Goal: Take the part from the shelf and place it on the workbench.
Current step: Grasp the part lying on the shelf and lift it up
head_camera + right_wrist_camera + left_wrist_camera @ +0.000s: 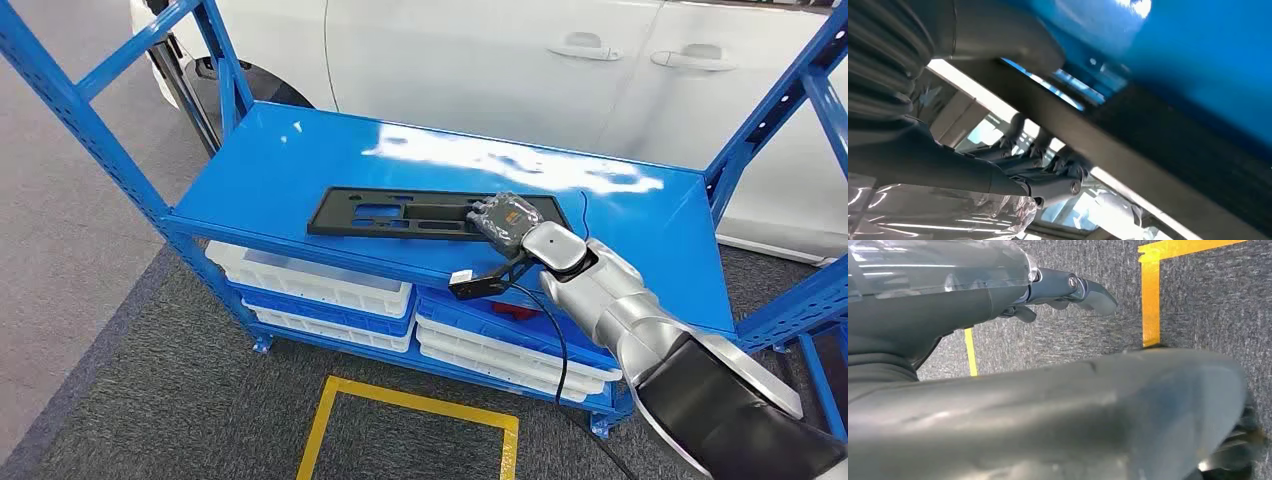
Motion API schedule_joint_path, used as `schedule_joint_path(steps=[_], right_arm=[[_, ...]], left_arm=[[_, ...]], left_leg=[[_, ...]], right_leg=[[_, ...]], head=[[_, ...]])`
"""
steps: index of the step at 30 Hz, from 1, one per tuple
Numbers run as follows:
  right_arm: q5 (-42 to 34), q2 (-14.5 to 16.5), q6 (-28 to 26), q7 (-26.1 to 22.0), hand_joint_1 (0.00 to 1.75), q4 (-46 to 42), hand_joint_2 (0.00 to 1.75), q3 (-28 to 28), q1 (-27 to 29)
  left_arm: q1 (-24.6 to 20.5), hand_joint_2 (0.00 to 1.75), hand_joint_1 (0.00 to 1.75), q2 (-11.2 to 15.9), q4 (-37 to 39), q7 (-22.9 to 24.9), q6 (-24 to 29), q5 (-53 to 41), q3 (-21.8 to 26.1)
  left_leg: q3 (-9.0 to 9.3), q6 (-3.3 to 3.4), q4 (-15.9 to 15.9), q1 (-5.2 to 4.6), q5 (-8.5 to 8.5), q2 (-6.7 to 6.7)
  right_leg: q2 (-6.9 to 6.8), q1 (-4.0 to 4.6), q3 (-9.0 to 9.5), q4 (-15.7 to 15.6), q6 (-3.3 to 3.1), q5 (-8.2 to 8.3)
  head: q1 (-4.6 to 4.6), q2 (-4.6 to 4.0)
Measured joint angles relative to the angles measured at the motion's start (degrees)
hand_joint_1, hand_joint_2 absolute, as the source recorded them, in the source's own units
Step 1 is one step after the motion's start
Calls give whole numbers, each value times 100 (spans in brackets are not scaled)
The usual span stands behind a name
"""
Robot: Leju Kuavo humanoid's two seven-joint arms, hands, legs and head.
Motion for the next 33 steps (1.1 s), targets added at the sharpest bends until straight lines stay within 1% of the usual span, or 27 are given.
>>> schedule_joint_path(steps=[1,2,3,4,7,8,9,11,12,13,14,15,16,17,18,19,20,22,23,24,25,27,28,29,30,32,33], right_arm=[[0,-1,-3,0,175,0,175,0,-12],[1,-8,-11,0,175,0,175,1,-26],[1,-16,-26,-2,175,-2,175,1,-52],[1,-24,-40,-5,175,-3,175,1,-75],[-3,-33,-66,-25,175,-5,175,1,-111],[-9,-33,-67,-37,175,-4,175,1,-120],[-19,-32,-69,-53,175,-4,175,1,-127],[-69,-22,-81,-105,175,-3,175,1,-130],[-133,-16,-87,-156,175,-1,175,-5,-124],[-256,-11,-85,-249,175,0,175,-27,-117],[-440,-9,-67,-392,175,-7,175,-75,-113],[-660,-9,-34,-567,175,-26,175,-150,-112],[-893,-9,9,-760,175,-57,175,-245,-113],[-1130,-5,64,-953,175,-111,175,-350,-112],[-1353,0,128,-1130,175,-182,175,-449,-113],[-1601,6,224,-1306,175,-287,175,-550,-108],[-1886,11,361,-1474,175,-428,175,-652,-98],[-2531,-11,753,-1722,175,-823,175,-858,-79],[-2903,-47,989,-1786,175,-1078,175,-953,-79],[-3279,-100,1226,-1814,175,-1361,175,-1041,-88],[-3651,-166,1453,-1816,175,-1658,175,-1120,-102],[-4340,-291,1838,-1805,175,-2234,175,-1249,-134],[-4695,-342,2014,-1800,175,-2496,175,-1301,-140],[-5069,-385,2177,-1801,175,-2743,175,-1351,-134],[-5446,-423,2322,-1803,175,-2981,175,-1403,-119],[-6130,-471,2533,-1804,175,-3444,175,-1525,-80],[-6424,-481,2610,-1808,175,-3655,175,-1590,-56]], left_arm=[[-2,0,0,0,0,-2,0,1,0],[-3,0,0,-1,0,-4,0,3,0],[-5,0,0,-2,0,-10,0,7,0],[-3,0,0,-3,0,-18,0,10,1],[-3,0,0,-1,0,-50,3,20,4],[-12,0,0,0,0,-58,4,23,4],[-23,0,0,0,0,-65,5,28,5],[-46,0,0,0,0,-80,6,38,6],[-53,0,0,0,0,-89,7,43,7],[-55,0,0,0,0,-98,7,45,7],[-55,0,0,0,0,-107,6,48,7],[-55,0,0,0,0,-116,4,49,7],[-57,0,0,0,0,-125,3,50,7],[-60,0,0,0,0,-132,1,51,7],[-64,0,0,1,0,-136,0,52,7],[-64,44,0,1,0,-137,1,52,7],[-62,87,0,2,0,-134,2,51,7],[-51,175,0,4,0,-139,13,50,7],[-47,175,0,6,0,-149,23,52,7],[-47,175,0,8,0,-164,38,56,7],[-47,175,0,9,0,-179,52,61,7],[-44,175,0,9,0,-215,77,75,7],[-42,175,0,9,0,-246,87,87,7],[-41,175,0,10,0,-288,96,99,7],[-42,175,0,11,0,-336,101,110,7],[-48,175,0,12,0,-436,102,120,7],[-52,175,0,11,0,-484,101,124,7]], left_leg=[[109,4,-238,6,67,-6],[173,21,-368,1,95,-15],[292,51,-622,-1,173,-24],[344,90,-743,-12,190,-35],[350,211,-781,-31,222,-41],[356,242,-800,-25,239,-40],[361,265,-817,-15,254,-38],[357,286,-822,-15,262,-32],[352,289,-821,-18,263,-32],[351,292,-820,-20,263,-34],[354,292,-819,-21,263,-38],[362,289,-818,-20,261,-43],[373,282,-816,-20,257,-47],[373,267,-814,-32,252,-48],[362,248,-807,-43,249,-44],[344,221,-803,-53,252,-39],[324,191,-805,-62,259,-34],[303,131,-794,-57,250,-30],[271,101,-723,-56,190,-24],[191,75,-538,-55,68,-17],[55,52,-234,-50,-106,-9],[-314,27,566,-46,-458,5],[-447,24,834,-45,-526,9],[-488,29,901,-45,-485,11],[-414,39,728,-45,-338,11],[-41,73,-44,-45,57,-7],[129,94,-398,-47,178,-20]], right_leg=[[1,-2,-2,17,15,-12],[8,7,-8,37,31,-23],[16,11,-15,60,59,-36],[23,17,-22,72,88,-42],[33,2,-33,79,170,-53],[44,-8,-73,172,192,-128],[62,-18,-165,383,210,-265],[94,-35,-493,1125,238,-644],[102,-41,-659,1495,248,-780],[103,-45,-757,1711,252,-817],[103,-48,-746,1694,249,-736],[102,-51,-626,1448,239,-559],[93,-52,-432,1038,225,-335],[76,-41,-233,640,210,-170],[65,-27,-93,322,192,-77],[56,-11,-26,144,176,-49],[56,7,-19,99,159,-75],[61,-7,-36,65,103,-63],[56,-18,-31,51,66,-54],[47,-28,-24,33,30,-46],[37,-25,-17,25,1,-46],[30,0,-7,29,-34,-61],[29,13,1,33,-43,-70],[33,22,11,40,-46,-80],[40,28,22,49,-44,-95],[62,33,49,72,-22,-138],[80,39,51,87,-5,-155]], head=[[0,0],[0,0],[0,0],[0,0],[1,0],[2,0],[1,0],[2,0],[2,0],[2,0],[2,0],[2,0],[2,0],[2,0],[2,0],[1,0],[1,0],[1,0],[1,0],[1,0],[1,0],[0,0],[0,0],[0,0],[0,0],[1,0],[1,0]])
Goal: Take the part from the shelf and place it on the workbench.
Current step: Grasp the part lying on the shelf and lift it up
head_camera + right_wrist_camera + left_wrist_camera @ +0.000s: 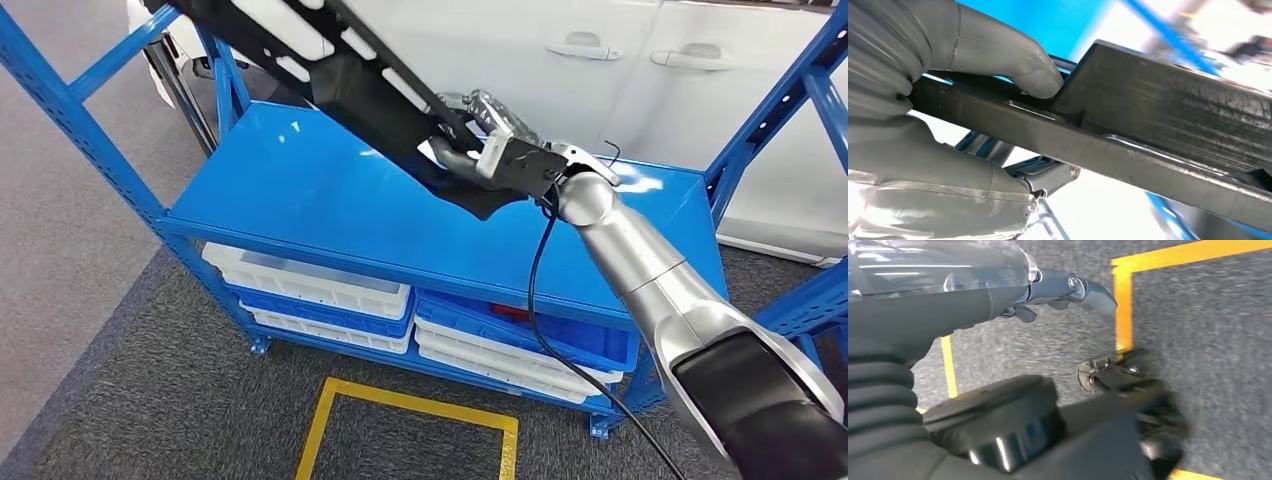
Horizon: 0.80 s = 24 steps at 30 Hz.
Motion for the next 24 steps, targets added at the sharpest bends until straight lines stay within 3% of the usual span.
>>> schedule_joint_path(steps=[2,4,6,9,10,11,12,14,16,18,21,24], right_arm=[[-507,-4,136,-21,175,-365,175,-106,114],[-899,-4,237,-52,175,-663,175,-180,321],[-1211,1,314,-78,175,-912,175,-258,551],[-1663,29,480,-152,175,-1208,175,-357,967],[-1791,34,536,-196,175,-1291,175,-375,1150],[-1894,36,580,-247,175,-1374,175,-385,1344],[-1961,36,605,-301,175,-1456,175,-389,1529],[-2034,36,618,-412,175,-1633,175,-389,1849],[-2070,36,601,-513,175,-1823,175,-389,2136],[-2063,35,564,-579,175,-2005,175,-387,2444],[-1970,-15,495,-607,175,-2213,175,-380,2800],[-1922,-133,487,-605,175,-2310,175,-367,2950]], left_arm=[[-3,175,0,-2,0,-82,3,26,0],[-9,175,0,-2,0,-156,15,81,3],[-31,175,0,-1,0,-232,34,137,9],[-61,175,0,-1,0,-319,78,235,28],[-60,175,0,-1,0,-335,89,267,41],[-56,175,0,0,0,-348,96,292,55],[-52,175,0,0,0,-362,101,317,70],[-48,175,0,0,0,-393,107,353,104],[-45,175,0,-1,0,-435,114,390,138],[-31,175,0,-1,0,-479,113,415,158],[-26,175,0,-2,0,-538,90,470,185],[-31,175,0,-2,0,-600,83,556,245]], left_leg=[[149,43,-309,-8,43,-20],[170,94,-361,-1,58,-8],[201,154,-415,19,78,6],[220,214,-438,20,73,36],[223,222,-438,18,68,42],[227,224,-437,17,64,44],[232,223,-435,16,59,43],[247,203,-431,15,44,45],[249,162,-419,-2,26,53],[253,107,-421,-8,16,66],[217,19,-289,-1,-113,81],[-199,-41,673,9,-642,82]], right_leg=[[30,10,-12,0,47,-3],[49,12,-14,-19,103,-2],[59,4,-82,147,157,-127],[65,-31,-579,1147,222,-579],[66,-44,-743,1447,236,-656],[66,-57,-823,1562,242,-629],[65,-68,-790,1443,242,-496],[44,-77,-461,700,220,-97],[16,-44,-167,73,184,110],[19,-2,-106,-55,142,109],[30,-34,-73,-110,47,138],[26,-43,-54,-135,-10,144]], head=[[0,-1],[-1,-1],[0,-1],[1,-1],[1,-1],[1,-1],[1,0],[1,0],[0,0],[0,0],[-1,0],[-1,0]])
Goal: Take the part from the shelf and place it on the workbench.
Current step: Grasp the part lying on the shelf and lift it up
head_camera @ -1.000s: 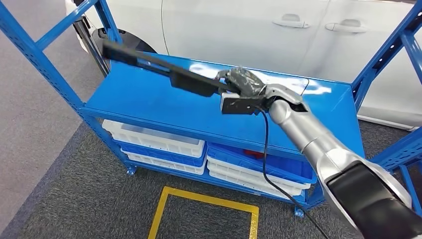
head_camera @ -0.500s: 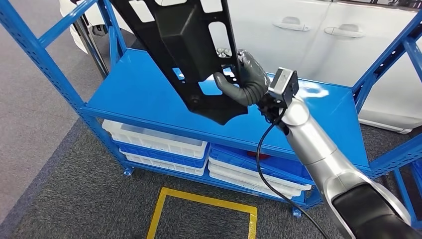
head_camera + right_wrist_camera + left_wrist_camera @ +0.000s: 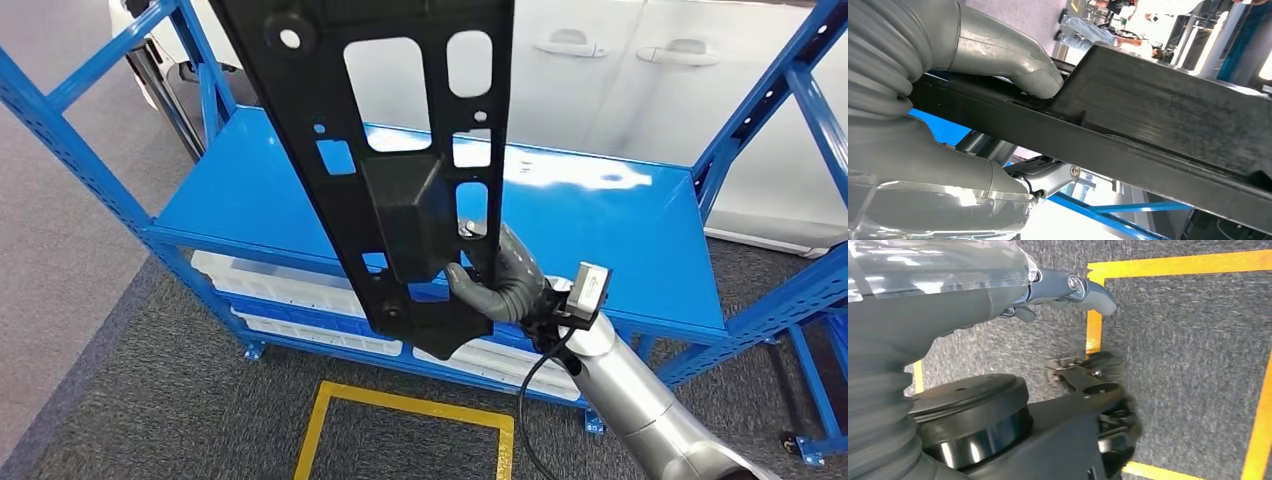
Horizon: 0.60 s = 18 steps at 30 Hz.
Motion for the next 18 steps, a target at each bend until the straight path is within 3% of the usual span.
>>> schedule_joint_path(steps=[1,2,3,5,7,8,12,14,16,17,18], right_arm=[[10,-39,5,4,175,-8,175,4,36],[22,-74,12,10,175,-10,175,7,63],[34,-106,19,19,175,-10,175,10,82],[50,-148,27,38,175,-10,175,18,96],[62,-167,27,55,175,-9,175,24,90],[68,-171,27,62,175,-8,175,29,87],[85,-170,32,83,175,9,175,48,84],[84,-162,45,94,175,29,175,49,76],[71,-154,56,126,175,73,175,50,77],[60,-153,51,148,175,104,175,50,81],[48,-153,33,171,175,136,175,50,85]], left_arm=[[1,175,0,-1,0,-22,1,13,20],[2,175,0,0,0,-37,6,21,35],[1,175,0,1,0,-46,15,23,45],[-9,175,0,2,0,-34,39,24,54],[-27,175,0,1,0,-8,60,49,62],[-33,175,0,0,0,4,75,76,73],[-41,175,0,-4,0,50,107,191,156],[-61,175,0,-7,0,146,82,214,191],[-68,175,0,-7,0,259,58,245,221],[-64,175,0,-7,0,296,51,261,237],[-59,175,0,-7,0,321,45,273,253]], left_leg=[[-163,-14,358,4,-135,0],[-251,-24,546,6,-166,0],[-237,-29,518,11,-90,0],[86,-26,-137,28,287,-1],[424,7,-828,28,530,-12],[495,37,-984,20,559,-17],[508,195,-1064,3,587,-21],[513,248,-1084,9,606,-17],[510,271,-1084,-8,605,-13],[511,275,-1083,-18,604,-13],[513,276,-1083,-25,603,-16]], right_leg=[[0,2,1,1,-4,-2],[2,2,2,4,-4,-3],[7,0,5,8,-1,-5],[21,-7,15,32,26,-23],[37,6,3,84,78,-52],[43,14,-10,101,105,-59],[46,-8,-56,180,212,-126],[44,-25,-266,661,250,-418],[45,-36,-628,1452,274,-761],[45,-39,-756,1720,276,-827],[45,-40,-780,1762,269,-775]], head=[[0,0],[0,-1],[0,-1],[0,-1],[1,0],[1,0],[1,0],[2,0],[2,0],[2,0],[2,-1]])
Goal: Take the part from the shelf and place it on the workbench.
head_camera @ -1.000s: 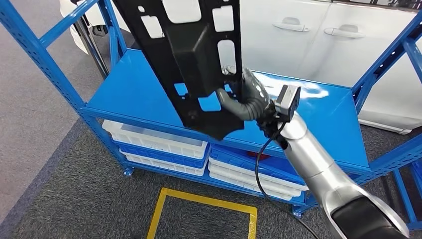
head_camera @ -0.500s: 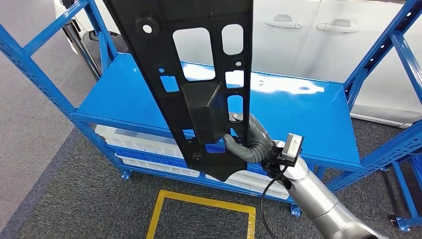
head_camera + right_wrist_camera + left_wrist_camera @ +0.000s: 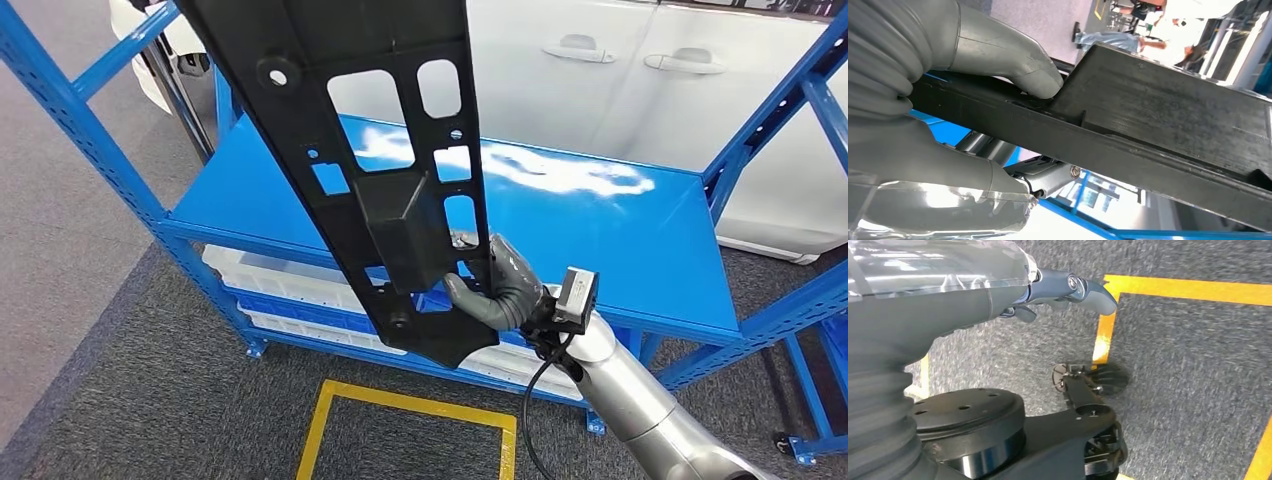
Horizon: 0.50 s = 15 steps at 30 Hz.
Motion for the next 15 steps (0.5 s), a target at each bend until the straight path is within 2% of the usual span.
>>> schedule_joint_path(steps=[1,3,4,5,7,8,10,11,13,14,15], right_arm=[[-13,0,-27,25,175,32,175,-1,1],[-43,0,-95,68,175,84,175,-4,-6],[-63,1,-124,82,175,106,175,-7,-10],[-85,1,-152,94,175,124,175,-10,-11],[-127,1,-199,114,175,153,175,-18,2],[-143,-5,-217,123,175,164,175,-23,11],[-177,-24,-244,135,175,176,175,-34,22],[-193,-34,-264,140,175,179,175,-38,29],[-209,-41,-311,163,175,184,175,-42,51],[-208,-42,-333,182,175,190,175,-44,67],[-203,-42,-354,203,175,198,175,-45,82]], left_arm=[[4,175,0,-1,0,22,-5,4,15],[8,175,0,-4,0,64,-20,3,44],[9,175,0,-8,0,82,-29,3,58],[12,175,0,-12,0,94,-37,2,69],[25,175,0,-18,0,105,-48,-5,82],[31,175,0,-19,0,103,-50,-9,84],[36,175,0,-19,0,69,-52,-29,84],[37,175,0,-19,0,39,-51,-38,84],[41,175,0,-20,0,-17,-49,-50,84],[44,175,0,-20,0,-36,-49,-50,84],[45,175,0,-19,0,-48,-51,-50,84]], left_leg=[[5,0,1,-5,0,-3],[13,-7,5,-14,3,-8],[4,-21,11,-21,10,-8],[-12,-39,17,-27,21,-7],[-39,-90,13,-32,46,-2],[-49,-119,19,-30,33,2],[-125,-179,213,-29,-143,7],[-228,-207,478,-21,-326,8],[-507,-248,1215,0,-717,9],[-605,-263,1499,10,-827,10],[-611,-273,1591,19,-835,9]], right_leg=[[0,1,93,-197,-17,155],[-6,18,486,-996,-71,551],[-9,37,645,-1340,-96,681],[-12,57,732,-1548,-114,739],[-7,85,743,-1651,-137,749],[-12,70,744,-1679,-161,764],[-26,43,750,-1752,-227,806],[-36,33,748,-1776,-255,824],[-42,45,723,-1781,-280,846],[-28,49,709,-1778,-275,860],[-7,49,694,-1772,-264,874]], head=[[0,-1],[0,-1],[-1,0],[-1,1],[-2,1],[-2,0],[-2,0],[-2,0],[-2,0],[-2,0],[-2,0]])
